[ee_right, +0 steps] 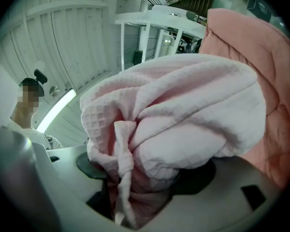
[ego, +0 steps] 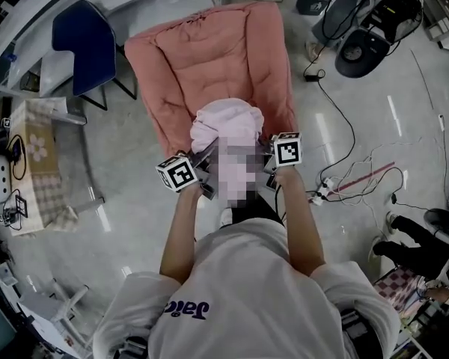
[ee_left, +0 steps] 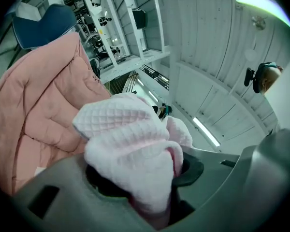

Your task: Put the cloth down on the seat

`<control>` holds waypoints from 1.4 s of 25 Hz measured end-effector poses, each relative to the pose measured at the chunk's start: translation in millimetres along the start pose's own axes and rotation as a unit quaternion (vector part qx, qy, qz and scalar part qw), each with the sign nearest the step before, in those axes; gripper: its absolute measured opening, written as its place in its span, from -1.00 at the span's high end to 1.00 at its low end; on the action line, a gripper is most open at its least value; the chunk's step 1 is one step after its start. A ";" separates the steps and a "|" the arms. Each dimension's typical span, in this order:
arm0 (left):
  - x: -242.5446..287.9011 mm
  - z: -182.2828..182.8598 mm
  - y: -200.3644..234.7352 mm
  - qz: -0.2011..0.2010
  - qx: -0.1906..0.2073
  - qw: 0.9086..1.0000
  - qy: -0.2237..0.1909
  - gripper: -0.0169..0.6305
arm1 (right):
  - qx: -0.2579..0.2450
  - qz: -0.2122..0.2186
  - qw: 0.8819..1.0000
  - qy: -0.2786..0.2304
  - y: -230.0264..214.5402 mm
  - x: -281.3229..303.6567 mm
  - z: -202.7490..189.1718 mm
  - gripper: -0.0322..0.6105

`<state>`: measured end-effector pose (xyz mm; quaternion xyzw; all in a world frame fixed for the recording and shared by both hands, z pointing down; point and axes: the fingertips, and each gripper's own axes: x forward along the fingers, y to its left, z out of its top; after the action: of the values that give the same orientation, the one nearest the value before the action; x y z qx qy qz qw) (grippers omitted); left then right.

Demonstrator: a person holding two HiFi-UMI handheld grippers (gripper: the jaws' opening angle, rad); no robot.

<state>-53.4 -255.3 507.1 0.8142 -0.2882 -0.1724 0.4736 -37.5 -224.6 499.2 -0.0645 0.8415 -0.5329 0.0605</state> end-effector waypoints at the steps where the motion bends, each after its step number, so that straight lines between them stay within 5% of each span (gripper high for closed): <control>1: 6.4 0.8 10.1 0.005 -0.005 1.000 0.003 0.30 | 0.007 -0.005 1.000 -0.001 -10.9 -0.4 4.4 -0.16; 10: 44.6 -22.4 105.7 0.066 -0.050 0.996 0.028 0.30 | 0.066 -0.047 0.997 0.007 -113.5 -11.5 11.7 -0.17; 35: 73.3 -101.4 336.8 0.213 -0.047 0.971 0.100 0.37 | 0.114 -0.168 0.976 0.074 -356.9 -21.4 -35.0 -0.26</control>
<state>-43.6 -363.3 849.5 0.7237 -0.3981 0.0012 0.5638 -6.7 -341.0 837.7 -0.1580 0.7545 -0.6313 -0.0850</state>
